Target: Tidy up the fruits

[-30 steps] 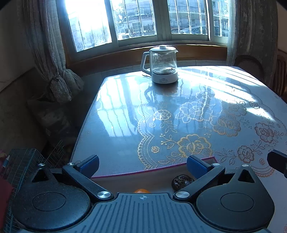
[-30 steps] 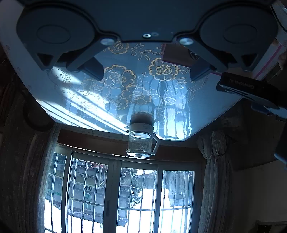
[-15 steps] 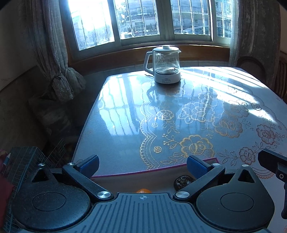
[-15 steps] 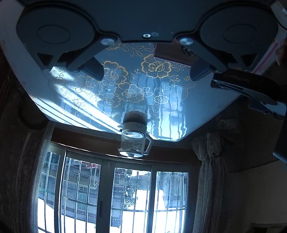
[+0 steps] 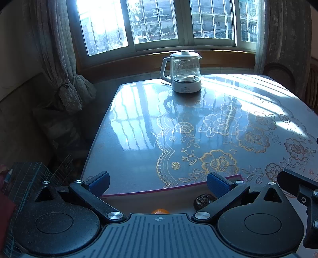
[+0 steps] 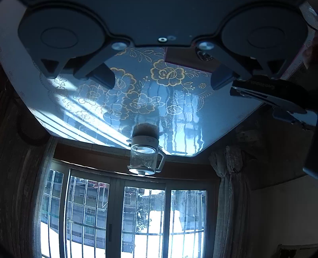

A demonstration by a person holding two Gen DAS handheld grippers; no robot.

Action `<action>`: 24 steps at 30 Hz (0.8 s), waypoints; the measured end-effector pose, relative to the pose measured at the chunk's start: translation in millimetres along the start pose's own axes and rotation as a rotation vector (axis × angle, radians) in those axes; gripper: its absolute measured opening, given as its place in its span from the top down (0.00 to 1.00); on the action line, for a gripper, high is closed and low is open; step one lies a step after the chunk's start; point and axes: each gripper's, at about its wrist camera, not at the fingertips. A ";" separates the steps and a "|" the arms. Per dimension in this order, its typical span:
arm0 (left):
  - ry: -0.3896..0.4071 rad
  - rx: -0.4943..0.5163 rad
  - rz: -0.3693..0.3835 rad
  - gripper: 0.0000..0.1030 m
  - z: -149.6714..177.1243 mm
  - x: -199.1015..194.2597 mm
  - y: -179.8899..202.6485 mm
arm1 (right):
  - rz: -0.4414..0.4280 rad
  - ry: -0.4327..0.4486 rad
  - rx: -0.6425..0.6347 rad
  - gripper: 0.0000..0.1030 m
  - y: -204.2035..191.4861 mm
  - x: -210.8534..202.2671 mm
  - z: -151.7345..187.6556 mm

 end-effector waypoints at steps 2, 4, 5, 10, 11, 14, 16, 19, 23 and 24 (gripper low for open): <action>0.004 0.004 -0.002 0.00 0.3 -0.4 -0.6 | -0.011 -0.018 0.002 0.00 -4.1 5.0 2.3; 0.007 0.005 -0.007 0.00 0.7 -0.5 -2.4 | -0.026 -0.033 0.004 0.00 -8.8 9.0 5.9; 0.006 0.005 -0.009 0.00 1.0 0.0 -3.3 | -0.038 -0.040 0.004 0.00 -11.2 11.3 7.2; -0.003 0.015 -0.021 0.00 4.1 3.3 -8.1 | -0.053 -0.069 -0.006 0.00 -20.9 17.4 11.6; -0.004 0.016 -0.023 0.00 5.0 3.4 -8.8 | -0.057 -0.078 0.000 0.00 -22.2 19.3 13.0; -0.001 0.014 -0.031 0.00 8.7 1.5 -13.3 | -0.053 -0.097 0.015 0.00 -28.4 24.2 15.6; -0.001 0.012 -0.041 0.00 11.8 0.5 -18.2 | -0.063 -0.108 0.044 0.00 -28.6 26.4 16.7; -0.011 0.004 -0.057 0.00 18.1 -0.1 -26.3 | -0.068 -0.122 0.057 0.00 -34.2 28.5 19.8; -0.020 -0.021 -0.084 0.00 29.6 -3.7 -43.2 | -0.067 -0.117 0.035 0.00 -47.1 28.1 22.7; -0.028 -0.025 -0.085 0.00 33.6 -4.6 -47.2 | -0.075 -0.118 0.035 0.00 -49.1 28.4 22.9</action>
Point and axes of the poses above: each gripper's, at about its wrist camera, not at the fingertips, and x roughly the way its jaws point, y to its right, z to its underside, and after that the axes turned 9 degrees about -x, right-handed
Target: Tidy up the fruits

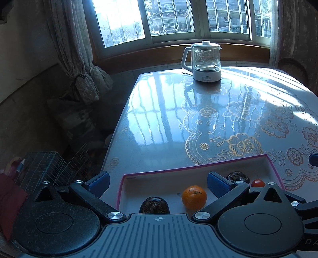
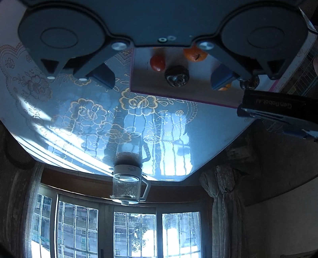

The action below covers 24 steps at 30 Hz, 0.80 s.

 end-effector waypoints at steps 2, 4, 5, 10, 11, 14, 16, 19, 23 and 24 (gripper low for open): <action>-0.019 -0.011 -0.012 0.00 8.7 0.8 -8.5 | -0.010 -0.004 0.001 0.00 -2.6 1.0 1.3; -0.042 -0.023 -0.023 0.00 15.6 2.6 -15.3 | -0.010 -0.012 -0.008 0.00 -7.6 2.7 3.5; -0.059 -0.030 -0.029 0.00 18.5 4.1 -18.7 | -0.011 -0.012 -0.013 0.00 -9.4 2.1 3.9; -0.064 -0.050 -0.061 0.00 26.4 1.0 -22.5 | -0.034 -0.021 -0.027 0.00 -14.6 0.5 4.3; -0.061 -0.056 -0.067 0.00 28.3 -0.2 -21.4 | -0.042 -0.025 -0.034 0.00 -15.4 1.0 4.6; -0.069 -0.079 -0.097 0.00 33.7 -2.7 -19.2 | -0.052 -0.033 -0.064 0.00 -15.4 2.1 5.6; -0.075 -0.098 -0.116 0.00 37.3 -4.7 -19.8 | -0.063 -0.040 -0.062 0.00 -12.4 2.9 5.5; -0.076 -0.110 -0.147 0.00 43.4 -6.3 -21.0 | -0.076 -0.046 -0.074 0.00 -12.5 3.4 6.2; -0.070 -0.122 -0.150 0.00 45.7 -8.8 -21.7 | -0.071 -0.050 -0.112 0.00 -16.2 1.3 7.8; -0.070 -0.120 -0.147 0.00 45.3 -8.8 -21.4 | -0.069 -0.045 -0.110 0.00 -15.5 -0.7 6.3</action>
Point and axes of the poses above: each gripper's, at about its wrist camera, not at the fingertips, and x roughly the way its jaws point, y to its right, z to its underside, and after that the axes turned 9 degrees about -x, right-handed
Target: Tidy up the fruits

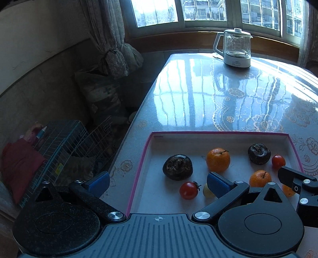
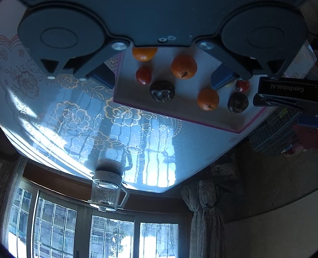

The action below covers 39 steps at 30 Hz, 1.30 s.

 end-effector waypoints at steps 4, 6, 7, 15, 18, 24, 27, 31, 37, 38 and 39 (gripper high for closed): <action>0.009 0.018 0.013 0.00 -4.0 -2.7 1.0 | 0.010 0.000 0.014 0.00 5.3 -2.8 -2.8; 0.018 0.023 0.016 0.00 -4.3 -4.4 0.7 | 0.006 -0.015 0.014 0.00 5.0 -1.1 -0.3; 0.019 0.024 0.014 0.00 -4.2 -4.4 0.7 | 0.012 -0.021 0.006 0.00 3.9 -0.6 1.3; 0.002 0.031 0.028 0.00 0.1 -6.0 -3.3 | 0.016 -0.020 -0.035 0.00 -2.9 -8.7 1.7; 0.002 0.031 0.025 0.00 0.5 -6.6 -4.1 | 0.004 -0.026 -0.039 0.00 -5.5 -8.3 3.0; 0.004 0.028 0.021 0.00 1.1 -8.5 -6.3 | 0.007 -0.029 -0.044 0.00 -9.0 -10.5 6.7; 0.003 0.029 0.025 0.00 2.4 -10.1 -6.6 | 0.015 -0.029 -0.053 0.00 -10.9 -14.3 9.1; 0.006 0.033 0.026 0.00 3.3 -13.4 -7.1 | 0.013 -0.031 -0.049 0.00 -11.6 -20.0 13.9; 0.007 0.039 0.025 0.00 8.0 -17.8 -7.8 | 0.025 -0.025 -0.062 0.00 -17.4 -27.6 18.2; 0.006 0.039 0.025 0.00 8.6 -18.2 -8.0 | 0.026 -0.024 -0.063 0.00 -18.0 -29.2 19.0; 0.006 0.038 0.024 0.00 9.0 -18.6 -8.0 | 0.024 -0.024 -0.062 0.00 -18.5 -30.3 19.8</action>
Point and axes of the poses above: each gripper's, at about its wrist camera, not at the fingertips, and x roughly the way its jaws point, y to its right, z to its underside, and after that the axes turned 9 degrees about -x, right-handed
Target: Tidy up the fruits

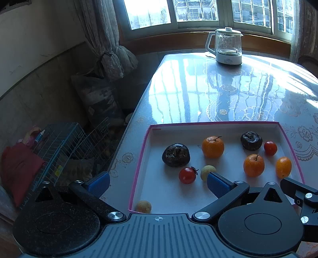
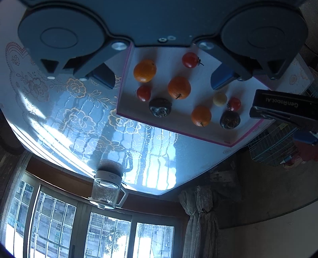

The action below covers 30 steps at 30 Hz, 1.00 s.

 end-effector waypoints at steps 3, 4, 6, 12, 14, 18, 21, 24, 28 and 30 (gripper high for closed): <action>-0.001 -0.004 -0.001 0.00 0.8 -1.4 -0.6 | 0.001 -0.004 -0.001 0.00 -1.9 -2.5 1.6; -0.002 -0.005 -0.002 0.00 2.1 -2.2 -0.8 | 0.002 -0.005 -0.002 0.00 -2.4 -3.1 2.0; 0.001 -0.007 -0.001 0.00 2.5 -4.3 -1.0 | 0.008 -0.010 0.001 0.00 -3.5 -4.6 2.5; 0.007 0.002 0.007 0.00 7.0 -9.8 -2.8 | 0.010 -0.003 0.006 0.00 -5.3 -10.9 4.2; 0.007 0.008 0.008 0.00 7.3 -10.5 -2.8 | 0.010 -0.004 0.005 0.00 -5.5 -11.9 4.4; 0.008 0.010 0.012 0.00 6.5 -12.6 -3.5 | 0.011 -0.002 0.008 0.00 -6.3 -14.6 4.2; 0.012 0.016 0.011 0.00 7.2 -13.5 -3.8 | 0.014 0.000 0.008 0.00 -7.2 -16.1 4.5; 0.014 0.016 0.014 0.00 9.3 -14.8 -4.9 | 0.017 -0.002 0.008 0.00 -8.0 -17.3 5.3; 0.015 0.016 0.013 0.00 10.5 -16.0 -5.4 | 0.018 -0.008 0.005 0.00 -9.3 -17.7 6.0; 0.015 0.016 0.014 0.00 10.4 -16.0 -5.2 | 0.017 -0.008 0.003 0.00 -10.8 -18.5 6.5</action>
Point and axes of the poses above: each gripper's, at about its wrist camera, not at the fingertips, and x roughly the way its jaws point, y to its right, z to its underside, and after that the axes turned 9 degrees about -x, right-handed
